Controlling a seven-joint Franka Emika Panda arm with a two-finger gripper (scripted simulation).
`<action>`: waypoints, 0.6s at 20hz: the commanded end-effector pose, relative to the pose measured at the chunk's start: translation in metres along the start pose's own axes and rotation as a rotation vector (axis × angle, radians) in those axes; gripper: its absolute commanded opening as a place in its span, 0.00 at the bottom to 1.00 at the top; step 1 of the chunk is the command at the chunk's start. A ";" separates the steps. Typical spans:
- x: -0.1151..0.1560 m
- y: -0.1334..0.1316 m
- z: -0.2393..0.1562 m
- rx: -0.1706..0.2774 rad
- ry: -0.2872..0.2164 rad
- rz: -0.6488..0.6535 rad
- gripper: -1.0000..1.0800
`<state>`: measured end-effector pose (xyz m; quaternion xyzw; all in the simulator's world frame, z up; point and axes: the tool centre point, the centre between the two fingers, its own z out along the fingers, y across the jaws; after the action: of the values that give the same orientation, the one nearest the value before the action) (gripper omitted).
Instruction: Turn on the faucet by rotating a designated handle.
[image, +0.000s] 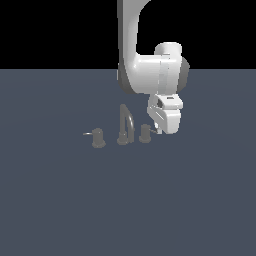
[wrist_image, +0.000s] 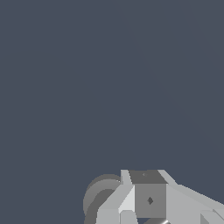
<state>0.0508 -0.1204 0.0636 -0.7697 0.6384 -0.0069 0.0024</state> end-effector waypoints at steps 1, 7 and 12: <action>-0.004 0.002 0.000 -0.001 -0.001 -0.001 0.00; -0.023 0.015 -0.001 -0.007 -0.004 -0.003 0.00; -0.040 0.026 -0.001 -0.012 -0.007 -0.005 0.00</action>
<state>0.0233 -0.1068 0.0635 -0.7636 0.6457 -0.0063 -0.0013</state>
